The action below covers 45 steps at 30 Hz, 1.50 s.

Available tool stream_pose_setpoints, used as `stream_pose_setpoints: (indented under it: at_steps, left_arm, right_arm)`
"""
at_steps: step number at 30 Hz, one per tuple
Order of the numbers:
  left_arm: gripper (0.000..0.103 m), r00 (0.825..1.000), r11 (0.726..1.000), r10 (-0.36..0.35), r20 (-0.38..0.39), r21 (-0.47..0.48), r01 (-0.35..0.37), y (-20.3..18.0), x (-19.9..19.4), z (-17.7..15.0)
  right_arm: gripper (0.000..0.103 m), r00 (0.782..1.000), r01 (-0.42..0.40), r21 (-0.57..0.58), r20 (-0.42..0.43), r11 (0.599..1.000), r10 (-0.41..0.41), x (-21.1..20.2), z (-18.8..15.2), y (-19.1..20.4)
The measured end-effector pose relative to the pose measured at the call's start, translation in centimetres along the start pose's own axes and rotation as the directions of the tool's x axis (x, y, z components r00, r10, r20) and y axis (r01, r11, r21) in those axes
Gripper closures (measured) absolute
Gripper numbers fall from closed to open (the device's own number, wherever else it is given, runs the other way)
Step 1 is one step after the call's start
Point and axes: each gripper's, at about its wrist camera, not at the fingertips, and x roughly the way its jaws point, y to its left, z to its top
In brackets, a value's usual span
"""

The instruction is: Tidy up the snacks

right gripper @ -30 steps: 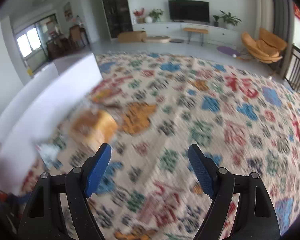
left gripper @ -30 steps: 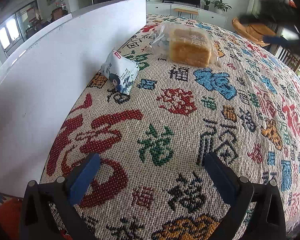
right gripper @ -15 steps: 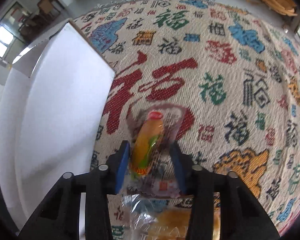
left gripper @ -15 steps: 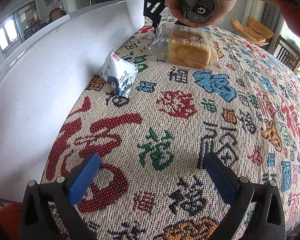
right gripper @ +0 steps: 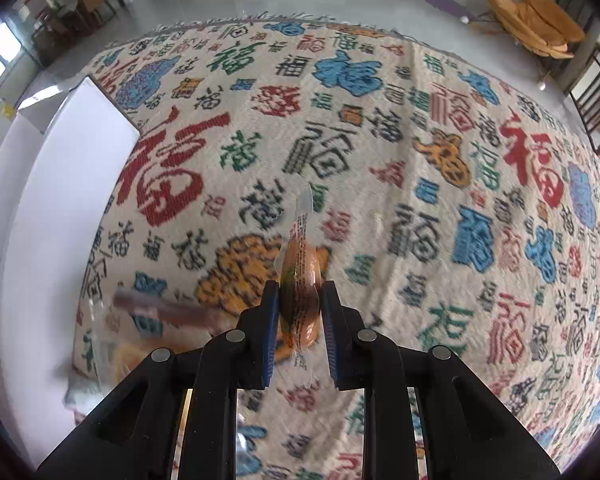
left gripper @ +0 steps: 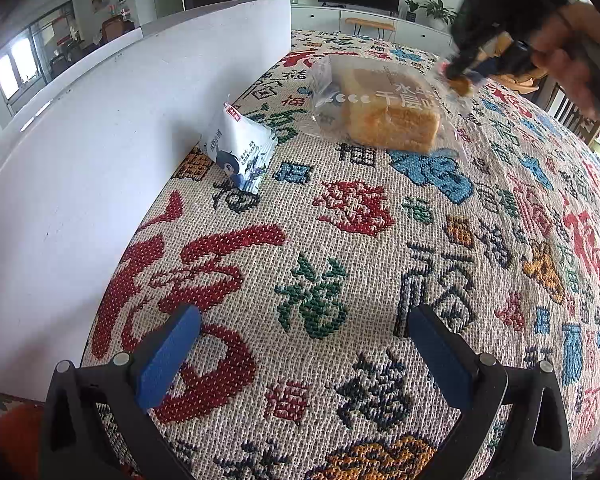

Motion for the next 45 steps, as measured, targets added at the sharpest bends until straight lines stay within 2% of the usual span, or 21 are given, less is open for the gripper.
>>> stream_pose_setpoints:
  at_steps: [3,5,8,10,11,12,15,20,23,25,28,30,32,34,36,39,42,45]
  left_arm:
    - [0.0,1.0,1.0,0.003,0.001,-0.002,-0.003,0.0,-0.1,-0.2]
    - [0.0,1.0,1.0,0.003,0.001,-0.002,-0.003,-0.1,-0.2,-0.3]
    - [0.0,1.0,1.0,0.002,0.001,-0.001,-0.002,-0.1,-0.1,-0.3]
    - [0.0,1.0,1.0,0.003,0.001,0.0,-0.003,-0.1,-0.1,-0.4]
    - [0.0,1.0,1.0,0.003,0.001,0.0,-0.003,-0.1,-0.2,-0.4]
    - [0.0,1.0,1.0,0.003,0.001,-0.001,-0.003,-0.2,-0.2,-0.5]
    - [0.0,1.0,1.0,0.003,0.001,0.0,-0.003,-0.1,-0.2,-0.4]
    - [0.0,1.0,1.0,0.002,0.0,0.001,-0.002,-0.2,-0.2,-0.4]
    - [0.0,1.0,1.0,0.002,0.0,0.0,-0.002,-0.1,-0.1,-0.3]
    - [0.0,1.0,1.0,0.002,0.0,0.001,-0.002,-0.1,-0.1,-0.4]
    - [0.0,1.0,1.0,0.001,-0.001,0.001,-0.001,-0.1,-0.1,-0.3]
    - [0.0,1.0,1.0,0.002,-0.001,0.001,-0.002,-0.1,-0.1,-0.3]
    - [0.0,1.0,1.0,0.001,-0.001,0.001,-0.001,-0.1,-0.1,-0.3]
    - [0.0,1.0,1.0,0.002,-0.001,0.001,-0.002,-0.1,-0.1,-0.3]
    - [0.0,1.0,1.0,0.003,-0.001,0.001,-0.003,-0.1,-0.1,-0.3]
    - [0.0,1.0,1.0,0.002,-0.001,0.0,-0.002,-0.1,-0.1,-0.3]
    - [0.0,1.0,1.0,0.002,-0.001,0.001,-0.002,-0.1,-0.1,-0.3]
    - [0.0,1.0,1.0,0.003,-0.002,0.001,-0.003,-0.2,-0.1,-0.4]
  right_arm:
    - [0.082,0.999,-0.017,-0.009,-0.048,1.0,0.016,-0.9,-3.2,-2.8]
    - [0.082,0.995,-0.063,0.015,-0.081,0.998,0.064,-1.4,-4.8,-5.0]
    - [0.081,0.983,-0.167,0.066,-0.063,0.984,0.172,-2.6,-8.5,-7.4]
    - [0.082,0.977,-0.202,0.064,-0.059,0.977,0.206,-3.4,-10.8,-8.0]
    - [0.088,0.977,-0.203,0.056,-0.061,0.978,0.206,-3.7,-11.8,-8.2]
    - [0.089,0.976,-0.205,0.047,-0.062,0.978,0.208,-3.7,-12.9,-8.2]
    - [0.089,0.978,-0.201,0.032,-0.049,0.979,0.203,-3.7,-15.8,-8.4]
    - [0.086,0.977,-0.211,0.075,0.006,0.975,0.211,-2.9,-19.2,-9.6]
    - [0.087,0.976,-0.211,0.07,0.068,0.975,0.206,-3.5,-20.8,-9.8]
    - [0.083,0.977,-0.193,0.046,0.102,0.98,0.187,-3.9,-21.7,-9.6]
    - [0.07,0.973,-0.173,-0.006,0.155,0.985,0.172,-4.4,-22.9,-9.0]
    - [0.049,0.969,-0.151,-0.055,0.192,0.987,0.159,-4.3,-23.5,-8.1]
    - [0.039,0.965,-0.112,-0.132,0.221,0.985,0.14,-4.4,-24.6,-7.2]
    - [0.035,0.967,-0.024,-0.217,0.244,0.976,0.078,-4.1,-25.3,-5.7]
    - [0.029,0.958,0.041,-0.259,0.283,0.965,0.035,-4.0,-26.0,-5.1]
    - [0.023,0.949,-0.008,-0.201,0.308,0.979,0.072,-3.9,-26.3,-6.8]
    - [0.021,0.931,0.028,-0.23,0.359,0.973,0.058,-3.7,-26.9,-6.4]
    - [0.019,0.933,0.018,-0.214,0.355,0.977,0.06,-3.7,-26.6,-6.6]
